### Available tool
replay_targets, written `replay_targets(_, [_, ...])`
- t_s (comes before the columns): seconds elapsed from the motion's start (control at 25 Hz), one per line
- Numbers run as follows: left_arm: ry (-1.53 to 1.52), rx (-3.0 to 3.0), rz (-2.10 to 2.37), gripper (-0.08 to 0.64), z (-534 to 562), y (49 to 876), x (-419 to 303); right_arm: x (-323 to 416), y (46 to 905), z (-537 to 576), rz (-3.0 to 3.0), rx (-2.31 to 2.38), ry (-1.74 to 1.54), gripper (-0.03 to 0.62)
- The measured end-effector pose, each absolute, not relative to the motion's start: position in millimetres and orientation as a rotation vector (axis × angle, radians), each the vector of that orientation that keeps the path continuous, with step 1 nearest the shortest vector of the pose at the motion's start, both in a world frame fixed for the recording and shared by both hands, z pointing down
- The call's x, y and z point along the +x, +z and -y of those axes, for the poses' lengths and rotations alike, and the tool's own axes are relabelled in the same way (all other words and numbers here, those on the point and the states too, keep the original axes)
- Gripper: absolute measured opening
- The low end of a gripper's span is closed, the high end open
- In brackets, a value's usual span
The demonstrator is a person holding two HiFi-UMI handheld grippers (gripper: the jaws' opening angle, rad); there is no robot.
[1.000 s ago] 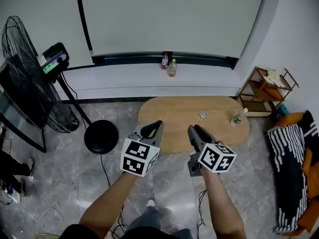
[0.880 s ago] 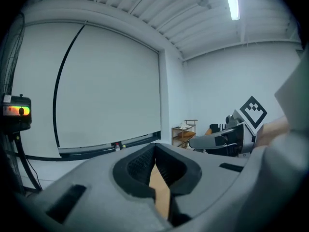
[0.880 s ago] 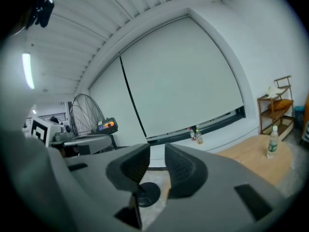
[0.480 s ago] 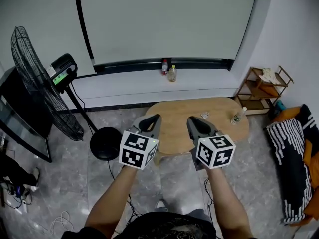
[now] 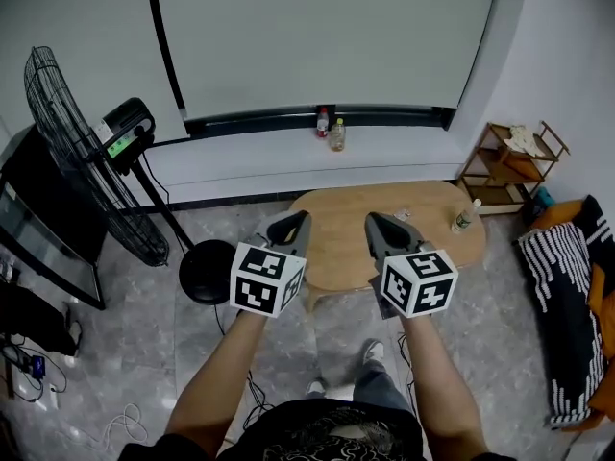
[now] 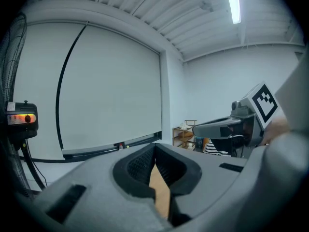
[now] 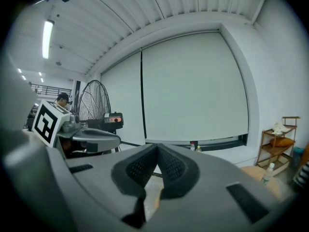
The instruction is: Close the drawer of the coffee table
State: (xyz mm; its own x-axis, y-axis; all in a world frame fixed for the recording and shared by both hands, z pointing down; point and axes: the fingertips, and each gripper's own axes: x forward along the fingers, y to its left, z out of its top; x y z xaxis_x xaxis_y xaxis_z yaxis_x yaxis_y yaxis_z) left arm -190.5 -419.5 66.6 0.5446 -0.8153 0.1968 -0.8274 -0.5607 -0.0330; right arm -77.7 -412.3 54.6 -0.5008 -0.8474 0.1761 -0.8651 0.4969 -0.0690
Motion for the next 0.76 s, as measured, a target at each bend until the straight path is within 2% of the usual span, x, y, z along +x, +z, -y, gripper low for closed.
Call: replay_targets(0.76, [0.29, 2.664, 1.486, 0.002, 431, 62, -194, -70, 38, 427, 2.664, 1.497, 0.176, 0.003])
